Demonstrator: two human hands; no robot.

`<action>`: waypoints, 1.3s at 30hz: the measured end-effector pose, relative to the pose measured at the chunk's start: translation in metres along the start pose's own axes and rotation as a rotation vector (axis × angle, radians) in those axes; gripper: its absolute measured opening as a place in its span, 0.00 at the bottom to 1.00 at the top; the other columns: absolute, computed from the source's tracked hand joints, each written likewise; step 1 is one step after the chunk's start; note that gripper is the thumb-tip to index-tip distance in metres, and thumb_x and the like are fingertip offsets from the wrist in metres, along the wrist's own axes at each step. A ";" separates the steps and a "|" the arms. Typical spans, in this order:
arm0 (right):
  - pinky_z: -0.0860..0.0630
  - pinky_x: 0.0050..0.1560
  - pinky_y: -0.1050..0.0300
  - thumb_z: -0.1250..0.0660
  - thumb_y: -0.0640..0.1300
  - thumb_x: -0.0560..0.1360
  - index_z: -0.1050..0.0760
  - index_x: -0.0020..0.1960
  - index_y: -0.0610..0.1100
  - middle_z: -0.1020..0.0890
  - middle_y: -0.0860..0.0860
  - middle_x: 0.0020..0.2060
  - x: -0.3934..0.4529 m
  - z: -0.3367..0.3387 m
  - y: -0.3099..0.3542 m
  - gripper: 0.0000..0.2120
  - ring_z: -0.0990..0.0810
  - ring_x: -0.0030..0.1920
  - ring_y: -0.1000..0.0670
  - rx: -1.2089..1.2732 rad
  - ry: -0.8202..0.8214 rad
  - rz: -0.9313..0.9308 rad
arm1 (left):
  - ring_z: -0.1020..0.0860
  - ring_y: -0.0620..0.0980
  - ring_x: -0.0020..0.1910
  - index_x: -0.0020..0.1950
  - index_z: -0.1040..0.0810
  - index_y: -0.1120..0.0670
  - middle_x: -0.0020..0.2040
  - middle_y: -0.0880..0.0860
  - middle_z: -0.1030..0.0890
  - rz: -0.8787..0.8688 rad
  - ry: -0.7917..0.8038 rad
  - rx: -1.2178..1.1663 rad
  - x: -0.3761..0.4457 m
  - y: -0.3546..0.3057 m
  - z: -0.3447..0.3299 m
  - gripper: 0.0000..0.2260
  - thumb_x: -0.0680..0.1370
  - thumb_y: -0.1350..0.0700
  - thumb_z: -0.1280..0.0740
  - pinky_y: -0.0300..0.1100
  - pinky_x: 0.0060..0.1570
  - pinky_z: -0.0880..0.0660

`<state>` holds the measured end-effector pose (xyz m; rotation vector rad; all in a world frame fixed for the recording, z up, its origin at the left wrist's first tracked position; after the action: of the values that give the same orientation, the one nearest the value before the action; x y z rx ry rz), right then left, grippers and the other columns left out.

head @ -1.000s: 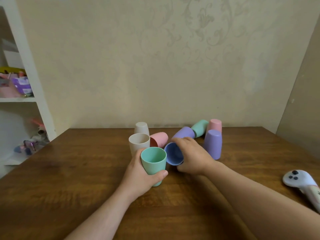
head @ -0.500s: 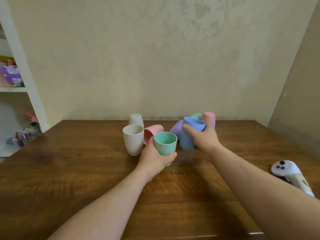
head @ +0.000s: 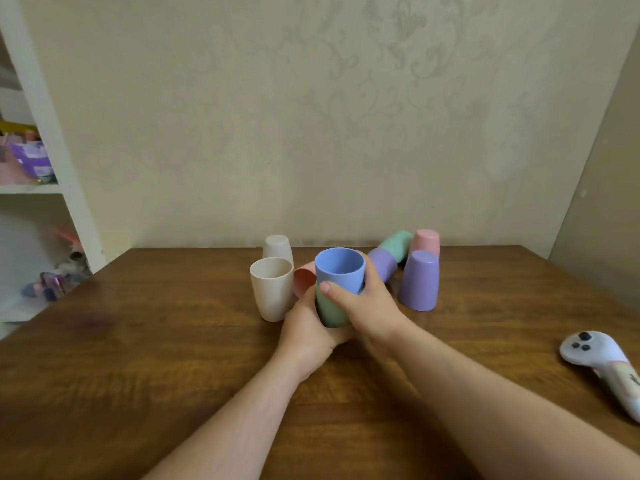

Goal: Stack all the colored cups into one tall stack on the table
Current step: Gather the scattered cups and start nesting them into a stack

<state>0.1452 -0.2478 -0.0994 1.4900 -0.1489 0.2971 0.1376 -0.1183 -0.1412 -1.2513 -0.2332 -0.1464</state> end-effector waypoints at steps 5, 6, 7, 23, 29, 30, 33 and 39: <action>0.19 0.68 0.44 0.19 0.53 0.73 0.28 0.69 0.60 0.15 0.55 0.62 0.001 -0.001 -0.008 0.28 0.16 0.64 0.52 0.021 -0.041 -0.002 | 0.14 0.40 0.58 0.68 0.21 0.38 0.59 0.38 0.12 -0.009 0.006 -0.009 0.002 0.002 0.001 0.36 0.62 0.51 0.14 0.53 0.60 0.14; 0.19 0.68 0.43 0.19 0.55 0.71 0.28 0.69 0.60 0.14 0.55 0.61 0.003 0.001 -0.010 0.31 0.15 0.64 0.52 0.006 -0.041 -0.014 | 0.15 0.40 0.58 0.68 0.21 0.38 0.59 0.38 0.12 -0.004 0.006 0.000 0.002 0.003 0.002 0.36 0.63 0.51 0.14 0.52 0.60 0.15; 0.18 0.67 0.42 0.18 0.56 0.69 0.28 0.69 0.59 0.14 0.55 0.61 0.003 0.002 -0.012 0.32 0.15 0.63 0.52 -0.019 -0.026 -0.021 | 0.15 0.40 0.58 0.68 0.21 0.37 0.59 0.38 0.13 0.001 0.005 0.006 0.001 0.003 0.001 0.35 0.63 0.52 0.14 0.51 0.60 0.15; 0.18 0.55 0.56 0.17 0.55 0.70 0.29 0.67 0.61 0.15 0.62 0.54 -0.003 0.049 -0.044 0.30 0.16 0.53 0.62 -0.284 -0.152 -0.027 | 0.26 0.46 0.52 0.58 0.19 0.42 0.54 0.43 0.26 -0.738 0.227 1.067 -0.019 -0.082 0.078 0.11 0.75 0.46 0.28 0.48 0.47 0.20; 0.22 0.52 0.61 0.16 0.53 0.69 0.30 0.66 0.63 0.16 0.63 0.54 -0.004 0.036 -0.034 0.31 0.17 0.54 0.63 -0.292 -0.158 -0.047 | 0.38 0.57 0.81 0.84 0.42 0.36 0.81 0.50 0.36 -0.191 0.099 0.967 0.048 -0.067 0.115 0.51 0.65 0.29 0.21 0.58 0.79 0.35; 0.21 0.53 0.59 0.16 0.53 0.69 0.29 0.65 0.62 0.16 0.62 0.55 -0.004 0.035 -0.034 0.32 0.17 0.54 0.62 -0.287 -0.158 -0.050 | 0.37 0.56 0.82 0.85 0.43 0.35 0.82 0.50 0.36 -0.052 0.073 0.704 0.047 -0.052 0.114 0.55 0.63 0.29 0.19 0.58 0.79 0.34; 0.21 0.55 0.58 0.16 0.52 0.69 0.30 0.67 0.61 0.16 0.62 0.56 -0.003 0.035 -0.033 0.33 0.17 0.55 0.62 -0.280 -0.140 -0.046 | 0.28 0.54 0.74 0.85 0.40 0.37 0.80 0.51 0.30 0.165 -0.064 -0.045 0.040 -0.021 0.101 0.51 0.67 0.35 0.19 0.54 0.71 0.29; 0.22 0.52 0.64 0.16 0.53 0.69 0.31 0.63 0.70 0.16 0.66 0.55 -0.006 0.038 -0.036 0.33 0.19 0.54 0.70 -0.281 -0.146 -0.031 | 0.24 0.52 0.73 0.85 0.42 0.38 0.77 0.50 0.25 0.222 -0.275 -0.247 0.026 0.022 0.094 0.53 0.68 0.47 0.13 0.49 0.65 0.25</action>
<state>0.1529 -0.2882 -0.1328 1.2334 -0.2727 0.1356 0.1592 -0.0214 -0.1270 -1.5338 -0.3175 0.1954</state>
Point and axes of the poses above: each hand's wrist, its own x-axis towards the middle knuckle, its own z-axis out of the back of the hand, y = z × x, the point moved 8 cm from there along x, towards the middle knuckle
